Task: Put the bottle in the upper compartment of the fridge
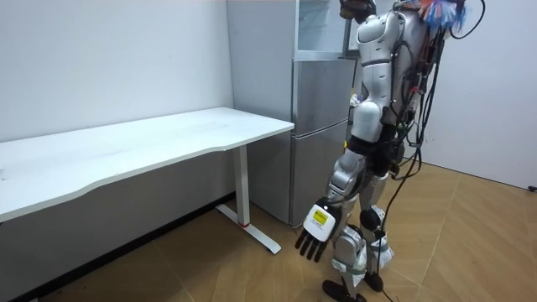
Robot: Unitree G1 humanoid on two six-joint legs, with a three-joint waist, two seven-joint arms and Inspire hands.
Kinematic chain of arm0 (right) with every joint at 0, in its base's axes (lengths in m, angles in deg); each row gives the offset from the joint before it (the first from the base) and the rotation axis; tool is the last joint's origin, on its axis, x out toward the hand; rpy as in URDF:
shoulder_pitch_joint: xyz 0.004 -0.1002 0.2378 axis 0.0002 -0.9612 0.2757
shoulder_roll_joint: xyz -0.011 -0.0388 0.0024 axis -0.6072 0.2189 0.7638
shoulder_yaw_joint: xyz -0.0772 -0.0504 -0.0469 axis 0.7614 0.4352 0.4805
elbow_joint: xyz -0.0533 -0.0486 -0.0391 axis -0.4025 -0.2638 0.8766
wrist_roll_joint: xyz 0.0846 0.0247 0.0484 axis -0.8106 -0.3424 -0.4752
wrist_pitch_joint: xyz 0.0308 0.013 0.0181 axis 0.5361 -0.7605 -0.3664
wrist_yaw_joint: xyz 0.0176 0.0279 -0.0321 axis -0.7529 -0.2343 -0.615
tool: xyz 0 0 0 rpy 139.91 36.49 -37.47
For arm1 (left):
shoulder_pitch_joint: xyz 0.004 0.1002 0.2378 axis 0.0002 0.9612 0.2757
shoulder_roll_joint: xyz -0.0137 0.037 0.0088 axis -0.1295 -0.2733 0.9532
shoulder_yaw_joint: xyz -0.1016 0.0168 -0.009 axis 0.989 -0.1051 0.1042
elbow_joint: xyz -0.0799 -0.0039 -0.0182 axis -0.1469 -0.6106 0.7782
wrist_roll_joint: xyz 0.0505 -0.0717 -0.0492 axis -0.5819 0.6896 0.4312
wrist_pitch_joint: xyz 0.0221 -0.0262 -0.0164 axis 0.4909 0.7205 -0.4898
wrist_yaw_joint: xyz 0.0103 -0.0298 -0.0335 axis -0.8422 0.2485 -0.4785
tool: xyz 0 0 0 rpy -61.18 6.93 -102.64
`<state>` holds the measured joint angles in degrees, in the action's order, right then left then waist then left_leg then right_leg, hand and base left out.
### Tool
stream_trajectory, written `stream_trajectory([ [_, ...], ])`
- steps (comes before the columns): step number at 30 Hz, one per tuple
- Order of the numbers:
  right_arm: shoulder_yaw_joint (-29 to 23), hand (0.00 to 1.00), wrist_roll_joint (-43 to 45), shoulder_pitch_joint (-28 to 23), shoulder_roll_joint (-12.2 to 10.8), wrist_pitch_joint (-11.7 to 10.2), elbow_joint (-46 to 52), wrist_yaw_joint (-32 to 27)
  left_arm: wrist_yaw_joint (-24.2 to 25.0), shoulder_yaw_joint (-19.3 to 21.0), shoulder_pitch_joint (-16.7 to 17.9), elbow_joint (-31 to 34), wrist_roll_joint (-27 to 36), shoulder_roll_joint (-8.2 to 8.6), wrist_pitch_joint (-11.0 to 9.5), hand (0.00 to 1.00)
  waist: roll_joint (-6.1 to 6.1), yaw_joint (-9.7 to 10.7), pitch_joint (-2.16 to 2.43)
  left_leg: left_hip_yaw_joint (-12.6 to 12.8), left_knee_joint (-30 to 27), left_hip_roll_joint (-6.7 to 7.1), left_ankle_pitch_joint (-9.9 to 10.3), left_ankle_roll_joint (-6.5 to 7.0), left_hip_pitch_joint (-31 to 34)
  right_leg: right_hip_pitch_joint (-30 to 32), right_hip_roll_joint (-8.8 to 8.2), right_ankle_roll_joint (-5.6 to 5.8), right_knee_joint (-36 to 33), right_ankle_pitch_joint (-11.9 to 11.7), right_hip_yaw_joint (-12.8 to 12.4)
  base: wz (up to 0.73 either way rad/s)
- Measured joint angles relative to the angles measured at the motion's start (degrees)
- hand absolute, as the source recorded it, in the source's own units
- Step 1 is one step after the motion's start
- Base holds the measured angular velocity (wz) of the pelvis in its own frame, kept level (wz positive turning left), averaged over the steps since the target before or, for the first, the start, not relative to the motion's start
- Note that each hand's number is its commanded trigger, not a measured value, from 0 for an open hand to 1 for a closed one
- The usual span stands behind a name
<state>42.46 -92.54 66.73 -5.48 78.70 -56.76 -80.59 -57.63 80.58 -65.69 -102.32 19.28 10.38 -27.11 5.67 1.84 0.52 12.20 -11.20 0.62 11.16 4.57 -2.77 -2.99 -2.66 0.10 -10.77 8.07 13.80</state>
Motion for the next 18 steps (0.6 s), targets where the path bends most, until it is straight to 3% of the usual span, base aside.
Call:
stream_trajectory([
  [7,-0.5,1.00,0.2,-0.1,0.0,0.0,0.0,0.0,0.0,0.0,-0.4,0.6,-2.4,0.00,0.0,0.00,-0.30,0.6,-0.17,1.6,0.6,-0.37,0.2,-0.35,-1.0,0.0,0.69,-0.17,0.0,-0.1,-2.2,-0.14],
  [12,-0.6,1.00,0.0,-0.1,0.0,0.0,-0.5,-1.9,-0.2,-0.4,-0.3,0.9,-2.3,-0.02,0.0,0.00,0.56,1.1,-0.38,1.7,0.6,-0.63,0.4,-0.60,-0.9,0.1,0.90,-0.24,0.1,-0.1,-2.5,-0.02],
  [18,-0.6,1.00,-0.2,0.4,0.3,0.0,-5.7,-6.8,-1.2,-0.3,-0.4,1.3,-2.3,-0.25,0.3,0.00,1.15,0.5,-0.11,1.7,0.7,-0.80,0.5,-0.76,-0.8,0.3,1.08,-0.25,0.0,-0.1,-2.6,0.00],
])
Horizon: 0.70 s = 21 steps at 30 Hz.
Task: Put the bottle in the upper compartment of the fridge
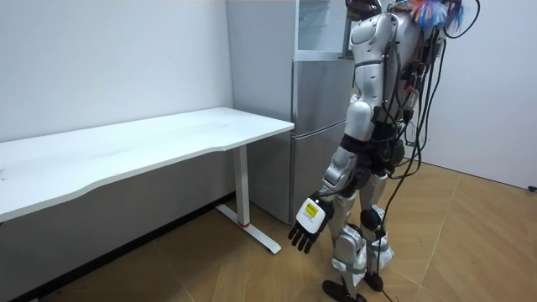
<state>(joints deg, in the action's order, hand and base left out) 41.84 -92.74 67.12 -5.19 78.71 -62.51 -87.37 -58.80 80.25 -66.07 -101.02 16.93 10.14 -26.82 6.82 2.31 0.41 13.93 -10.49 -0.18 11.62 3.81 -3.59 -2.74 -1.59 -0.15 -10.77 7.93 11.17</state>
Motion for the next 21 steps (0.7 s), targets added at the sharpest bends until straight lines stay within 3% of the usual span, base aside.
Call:
stream_trajectory([
  [8,0.0,1.00,-7.8,2.0,0.1,1.2,-14.3,-3.7,0.1,-0.7,0.8,0.2,-1.2,-0.02,1.4,0.00,-0.10,-1.4,0.05,-0.2,0.0,0.05,0.0,0.01,0.4,-0.1,0.17,0.01,0.0,0.0,0.3,0.00],
  [11,0.0,1.00,-9.8,5.4,0.1,2.1,-21.0,-4.9,0.1,-0.5,1.2,0.2,-1.2,-0.03,2.7,0.00,-1.02,-1.4,-0.18,-0.2,-0.1,0.06,0.0,0.01,0.7,0.0,0.14,0.01,0.0,0.0,0.7,0.03],
  [15,0.0,1.00,-13.3,10.4,1.3,4.2,-30.7,-8.1,0.2,0.1,1.2,0.2,-1.2,0.01,3.5,0.00,-1.41,-1.5,0.06,-0.5,-0.2,0.04,-0.2,-0.11,1.4,0.8,-0.14,-0.05,-0.3,0.0,1.6,0.02],
  [18,0.2,1.00,-13.6,12.2,2.6,6.1,-32.5,-10.9,0.3,0.1,1.3,0.6,-1.2,0.01,4.3,0.00,-1.24,-2.1,0.04,-0.6,-0.1,0.02,-0.3,-0.23,2.0,1.8,-0.19,-0.25,-1.0,0.3,1.6,-0.01],
  [21,0.2,1.00,-13.6,14.0,2.9,6.4,-32.9,-13.0,0.6,0.2,1.4,0.5,-1.2,-0.02,4.8,0.00,-0.87,-2.6,-0.10,-0.5,-0.1,-0.04,-0.4,-0.41,1.8,1.8,-0.01,-0.28,-1.0,0.3,1.6,0.00],
])
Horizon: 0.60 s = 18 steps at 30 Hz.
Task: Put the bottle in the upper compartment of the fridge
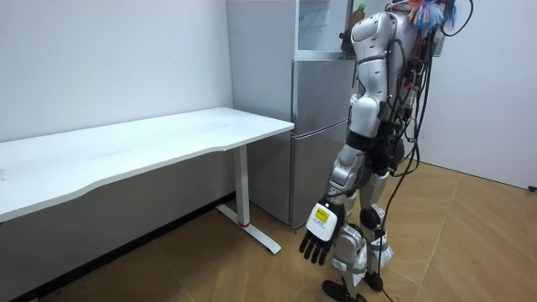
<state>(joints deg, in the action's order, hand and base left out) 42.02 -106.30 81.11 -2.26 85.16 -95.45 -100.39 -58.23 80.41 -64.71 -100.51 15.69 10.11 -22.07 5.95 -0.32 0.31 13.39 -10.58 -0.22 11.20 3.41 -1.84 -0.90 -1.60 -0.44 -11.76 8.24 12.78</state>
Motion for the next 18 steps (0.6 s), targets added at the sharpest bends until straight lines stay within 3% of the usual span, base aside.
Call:
stream_trajectory([
  [7,2.2,1.00,0.0,4.0,2.6,0.0,-3.6,-1.7,1.4,1.0,0.1,-0.1,-2.2,-0.24,0.1,0.00,1.43,-0.4,-0.08,-1.7,-0.2,0.06,0.0,-0.03,0.1,-1.0,0.11,-0.03,0.2,0.0,1.6,0.12],
  [10,4.6,1.00,0.4,5.3,4.0,0.1,-5.9,-1.9,1.9,1.0,0.4,-0.1,-2.2,-0.29,0.4,0.00,2.03,-1.3,0.10,-2.0,-0.3,0.10,0.0,-0.03,0.2,-1.1,0.09,-0.01,0.2,0.1,1.8,0.04],
  [15,9.4,1.00,0.3,5.4,8.3,1.4,-6.3,-1.8,1.9,1.1,2.0,1.7,-2.2,-0.94,1.2,0.00,3.21,-2.8,0.14,-2.3,-0.3,0.09,-0.1,-0.12,0.3,-1.1,-0.23,-0.10,0.2,0.1,3.0,0.04],
  [18,11.3,1.00,0.3,5.4,9.0,1.6,-6.3,-1.3,1.9,1.2,2.0,1.8,-2.2,-1.67,1.3,0.00,3.61,-3.6,0.40,-2.4,-0.3,0.00,-0.2,-0.23,0.2,-1.1,-0.29,-0.11,0.2,0.1,3.1,0.00],
])
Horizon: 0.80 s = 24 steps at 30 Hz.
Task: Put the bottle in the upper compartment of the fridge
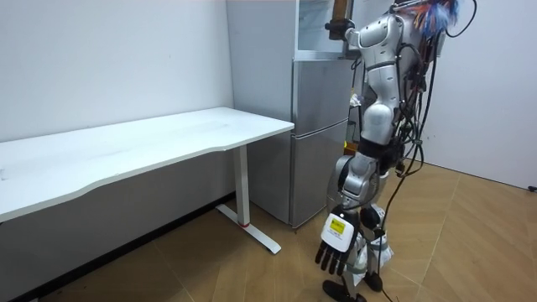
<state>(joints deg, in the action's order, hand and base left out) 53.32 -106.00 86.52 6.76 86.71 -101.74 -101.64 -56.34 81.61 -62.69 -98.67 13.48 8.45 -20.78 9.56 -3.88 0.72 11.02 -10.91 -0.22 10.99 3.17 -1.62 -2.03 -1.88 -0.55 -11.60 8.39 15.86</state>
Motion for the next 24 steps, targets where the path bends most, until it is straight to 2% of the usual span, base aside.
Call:
stream_trajectory([
  [7,1.6,1.00,-0.1,0.0,0.0,0.3,-0.4,2.3,-0.1,1.2,0.3,1.1,-0.1,-0.48,0.0,0.00,0.26,-1.5,0.02,-0.4,0.0,0.04,0.0,0.01,0.0,-0.5,-0.02,0.00,0.0,0.0,0.1,0.03],
  [9,1.8,1.00,-0.1,0.1,0.0,0.3,-2.2,3.6,-0.1,2.1,1.0,1.4,0.0,-0.54,0.0,0.00,0.43,-1.7,0.01,-0.8,0.1,0.04,0.0,0.00,-0.5,-1.2,-0.01,0.06,0.1,0.0,1.0,0.12],
  [10,1.8,1.00,-0.1,0.1,0.0,0.3,-2.8,3.7,-0.1,2.1,1.0,1.3,0.0,-0.59,0.0,0.00,0.48,-1.8,-0.05,-0.9,0.1,0.04,0.0,0.00,-0.6,-1.4,-0.02,0.06,0.1,0.0,1.4,0.10],
  [12,2.3,1.00,-0.1,0.7,0.0,0.3,-6.1,4.1,-0.1,2.0,1.0,1.0,0.0,-0.87,0.0,0.00,0.64,-2.8,-0.47,-1.9,0.1,0.19,0.0,0.00,-0.9,-2.1,0.01,0.11,0.1,0.1,1.6,0.16],
  [16,3.7,1.00,-0.1,0.9,0.0,0.3,-9.4,5.3,-0.1,2.1,1.4,0.9,0.0,-1.03,0.0,0.00,0.81,-3.8,-0.46,-2.3,0.0,0.27,0.0,-0.02,-0.8,-2.1,0.03,0.27,0.0,0.2,1.6,0.07],
  [22,4.4,1.00,-0.3,1.6,0.0,0.2,-12.0,8.1,-0.2,2.3,3.2,1.5,-0.1,-0.89,0.2,0.00,0.50,-4.6,-0.48,-3.6,-0.5,0.54,-0.1,-0.03,-0.2,-2.3,-0.04,0.37,0.2,0.3,2.8,0.12],
  [24,4.5,1.00,-0.2,2.0,0.0,-0.2,-13.2,8.0,-0.2,2.2,3.3,1.7,0.0,-0.77,0.6,0.00,-0.08,-5.5,-0.71,-4.2,-0.9,0.81,0.0,0.05,0.0,-2.9,-0.18,0.36,1.1,0.3,3.8,0.16],
])
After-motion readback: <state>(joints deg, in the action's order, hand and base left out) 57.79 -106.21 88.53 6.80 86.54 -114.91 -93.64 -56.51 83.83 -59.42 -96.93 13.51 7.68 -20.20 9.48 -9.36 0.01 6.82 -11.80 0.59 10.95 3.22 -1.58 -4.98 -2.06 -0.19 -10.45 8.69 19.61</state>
